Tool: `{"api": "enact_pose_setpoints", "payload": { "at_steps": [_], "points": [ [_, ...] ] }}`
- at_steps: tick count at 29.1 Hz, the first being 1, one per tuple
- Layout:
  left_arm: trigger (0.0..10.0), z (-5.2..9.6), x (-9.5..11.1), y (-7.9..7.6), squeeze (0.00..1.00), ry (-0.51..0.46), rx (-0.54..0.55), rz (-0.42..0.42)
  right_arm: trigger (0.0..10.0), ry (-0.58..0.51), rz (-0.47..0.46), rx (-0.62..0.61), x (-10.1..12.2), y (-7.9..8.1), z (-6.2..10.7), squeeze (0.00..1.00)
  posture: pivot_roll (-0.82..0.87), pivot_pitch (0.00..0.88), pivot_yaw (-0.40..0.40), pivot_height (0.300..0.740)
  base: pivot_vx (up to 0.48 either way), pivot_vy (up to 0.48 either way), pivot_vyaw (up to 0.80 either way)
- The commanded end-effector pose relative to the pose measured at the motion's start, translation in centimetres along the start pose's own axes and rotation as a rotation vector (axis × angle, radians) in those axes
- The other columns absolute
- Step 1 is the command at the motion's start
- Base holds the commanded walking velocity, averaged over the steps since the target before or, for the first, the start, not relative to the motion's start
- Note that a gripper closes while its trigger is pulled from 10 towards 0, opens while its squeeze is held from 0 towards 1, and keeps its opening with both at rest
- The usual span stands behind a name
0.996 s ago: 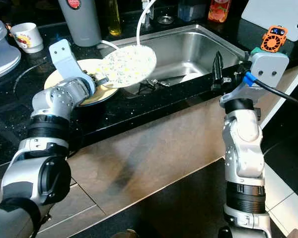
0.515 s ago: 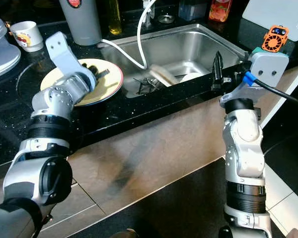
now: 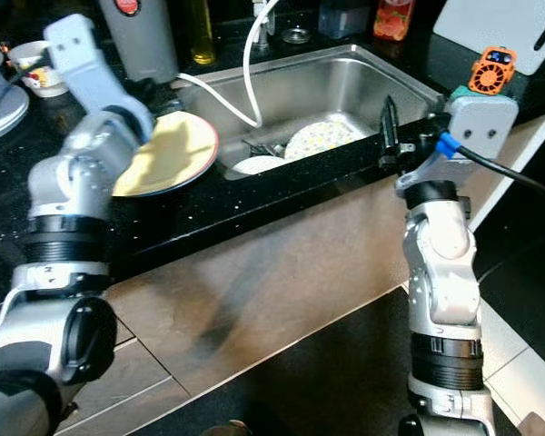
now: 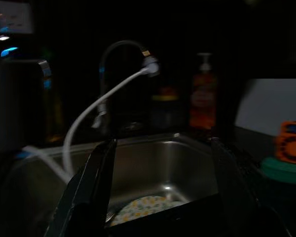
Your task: Kitchen organization
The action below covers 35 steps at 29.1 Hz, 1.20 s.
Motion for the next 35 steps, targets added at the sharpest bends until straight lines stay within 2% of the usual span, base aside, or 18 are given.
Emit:
{"api": "enact_pose_setpoints", "payload": {
  "at_steps": [1,3,7,8,9,11,15,17,19,23,35],
  "points": [
    [10.0,0.3,0.7,2.3,0.0,-0.008,0.053,-0.03,10.0,0.021,-0.01,0.081,-0.5,2.0,0.2,0.0,0.1,0.072,0.02,0.74,0.0,0.0,0.0],
    [10.0,0.4,0.8,2.6,0.0,-0.009,0.04,-0.051,10.0,0.029,-0.023,0.109,-0.7,2.6,0.2,0.0,0.1,0.072,0.02,0.74,0.0,0.0,0.0],
    [10.0,0.8,1.3,2.6,0.0,-0.008,-0.054,-0.069,10.0,0.054,-0.153,0.121,-1.3,3.8,0.0,0.0,0.12,0.065,0.015,0.74,0.0,0.0,0.0],
    [10.0,1.0,1.5,2.7,0.0,0.0,-0.1,-0.038,10.0,0.064,-0.201,0.107,-1.6,4.0,0.0,0.0,0.12,0.063,0.015,0.74,0.0,0.0,0.0],
    [10.0,1.0,1.5,2.7,0.0,0.0,-0.1,-0.038,10.0,0.064,-0.201,0.107,-1.6,4.0,0.0,0.0,0.12,0.063,0.015,0.74,0.0,0.0,0.0],
    [10.0,1.5,1.7,2.8,0.0,0.02,-0.179,0.07,10.0,0.086,-0.278,0.046,-2.4,3.7,-0.1,0.0,0.13,0.057,0.016,0.74,0.0,0.0,0.0],
    [10.0,1.9,1.9,2.2,0.0,-0.014,-0.208,0.035,10.0,0.091,-0.288,0.002,-2.7,3.1,-0.1,0.0,0.13,0.056,0.016,0.74,0.0,0.0,0.0],
    [10.0,2.4,2.3,0.9,0.0,-0.073,-0.256,-0.024,10.0,0.088,-0.271,-0.036,-2.8,2.4,-0.1,0.0,0.12,0.058,0.015,0.74,0.0,0.0,0.0],
    [10.0,2.8,2.9,-0.9,0.0,-0.157,-0.312,-0.069,10.0,0.072,-0.209,-0.081,-2.5,1.3,-0.2,0.0,0.11,0.059,0.018,0.74,0.0,0.0,0.0],
    [10.0,3.0,3.1,-2.0,0.0,-0.167,-0.351,-0.088,10.0,0.055,-0.165,-0.108,-2.0,0.5,-0.2,0.0,0.1,0.063,0.021,0.74,0.0,0.0,0.0],
    [10.0,3.1,2.8,-2.3,0.0,-0.175,-0.364,-0.098,10.0,0.048,-0.141,-0.118,-1.7,0.2,-0.1,0.0,0.1,0.068,0.022,0.74,0.0,0.0,0.0]
  ]
}}
Point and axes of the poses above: a point about 5 cm out from each wrist's last joint towards the gripper, its own z axis pointing back from the gripper into the wrist, its own x axis along the axis of the wrist's last joint, y = z × x, the point moved 5 cm from there along -z, pointing out of the wrist towards the gripper, and after that the axes turned 6 degrees about -z, right-handed, at the moved point
